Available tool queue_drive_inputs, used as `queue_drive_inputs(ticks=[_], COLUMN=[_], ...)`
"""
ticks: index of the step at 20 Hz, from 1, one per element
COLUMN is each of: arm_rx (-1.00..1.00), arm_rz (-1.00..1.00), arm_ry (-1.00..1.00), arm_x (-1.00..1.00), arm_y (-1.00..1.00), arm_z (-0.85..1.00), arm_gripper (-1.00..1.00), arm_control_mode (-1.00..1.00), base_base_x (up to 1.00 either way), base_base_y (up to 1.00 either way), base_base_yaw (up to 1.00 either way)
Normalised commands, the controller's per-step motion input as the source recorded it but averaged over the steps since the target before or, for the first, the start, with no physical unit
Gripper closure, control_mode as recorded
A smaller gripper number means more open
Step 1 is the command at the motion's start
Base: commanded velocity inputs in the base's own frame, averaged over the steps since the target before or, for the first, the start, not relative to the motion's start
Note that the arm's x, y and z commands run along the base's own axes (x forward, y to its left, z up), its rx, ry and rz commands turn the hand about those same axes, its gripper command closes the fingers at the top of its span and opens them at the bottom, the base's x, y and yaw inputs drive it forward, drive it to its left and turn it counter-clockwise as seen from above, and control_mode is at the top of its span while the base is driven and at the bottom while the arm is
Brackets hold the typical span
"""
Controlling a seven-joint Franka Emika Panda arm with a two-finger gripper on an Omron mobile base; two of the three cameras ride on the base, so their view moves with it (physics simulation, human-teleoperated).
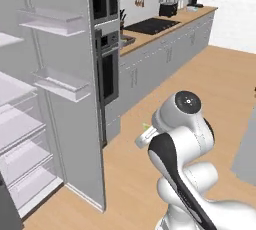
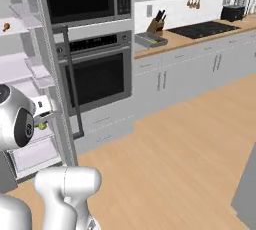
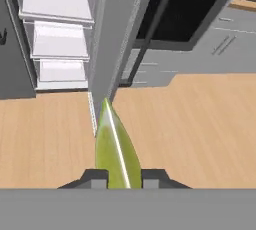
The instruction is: Place one lemon wedge and one chicken drumstick in each tupperware on the nearby counter, to pack two identical lunches.
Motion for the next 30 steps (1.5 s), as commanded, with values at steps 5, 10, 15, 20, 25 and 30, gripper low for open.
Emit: queue_drive_inputs(ticks=[5, 10, 15, 20, 25, 30], arm_rx=[0.00, 0.00, 0.00, 0.00, 0.00, 0.00], arm_rz=[0.00, 0.00, 0.00, 0.00, 0.00, 0.00], arm_ry=[0.00, 0.00, 0.00, 0.00, 0.00, 0.00], arm_x=[0.00, 0.00, 0.00, 0.00, 0.00, 0.00], arm_y=[0.00, 0.00, 0.00, 0.00, 0.00, 0.00], arm_z=[0.00, 0.00, 0.00, 0.00, 0.00, 0.00], arm_gripper=[1.00, 1.00, 1.00, 1.00, 1.00, 1.00], arm_control_mode=[1.00, 1.00, 1.00, 1.00, 1.00, 1.00], base_base_x=[0.80, 1.00, 1.00, 1.00, 1.00, 1.00], base_base_y=[-1.00, -0.35, 0.00, -0.05, -0.16, -0.14], base_base_yaw=[-0.44, 0.02, 0.17, 0.21, 0.20, 0.19])
